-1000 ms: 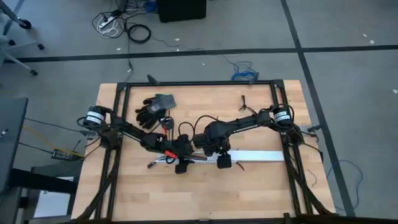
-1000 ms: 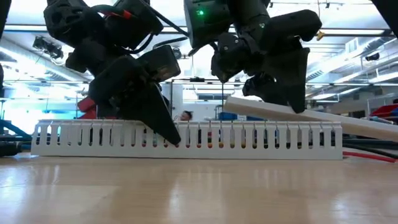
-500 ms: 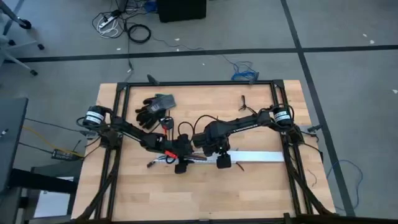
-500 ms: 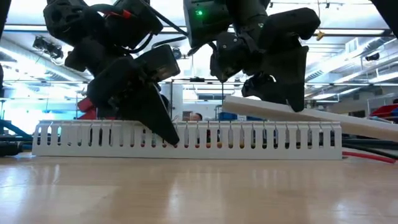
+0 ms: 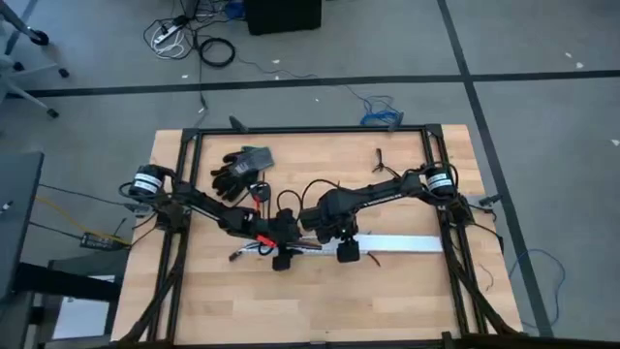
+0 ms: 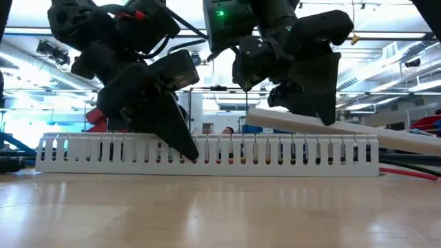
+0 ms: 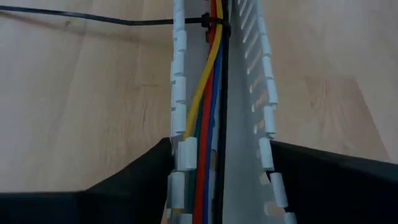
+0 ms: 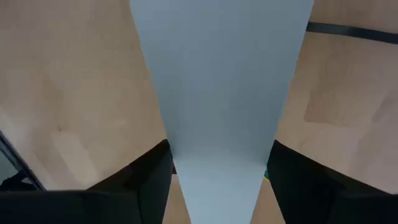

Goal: Ziptie cables
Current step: Close the white cable duct cover

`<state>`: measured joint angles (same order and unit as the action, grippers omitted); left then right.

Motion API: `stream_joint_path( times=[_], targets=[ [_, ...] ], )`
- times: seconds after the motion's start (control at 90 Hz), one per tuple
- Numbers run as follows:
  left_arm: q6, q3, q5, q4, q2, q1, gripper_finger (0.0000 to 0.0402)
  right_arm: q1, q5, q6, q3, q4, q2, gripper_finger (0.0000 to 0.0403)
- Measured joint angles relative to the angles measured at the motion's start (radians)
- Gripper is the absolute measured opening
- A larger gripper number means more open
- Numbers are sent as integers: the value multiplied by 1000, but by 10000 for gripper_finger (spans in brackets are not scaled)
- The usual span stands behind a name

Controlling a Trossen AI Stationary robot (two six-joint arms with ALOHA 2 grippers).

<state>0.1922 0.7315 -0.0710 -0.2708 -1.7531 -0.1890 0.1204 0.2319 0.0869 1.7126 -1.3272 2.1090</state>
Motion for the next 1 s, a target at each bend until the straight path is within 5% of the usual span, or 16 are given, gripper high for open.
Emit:
stream_joint_path(
  times=[1.0],
  targets=[
    [-5, 53, -40, 91, -2, 0, 232, -9, -11, -45, 13, -51, 64, 232]
  ],
)
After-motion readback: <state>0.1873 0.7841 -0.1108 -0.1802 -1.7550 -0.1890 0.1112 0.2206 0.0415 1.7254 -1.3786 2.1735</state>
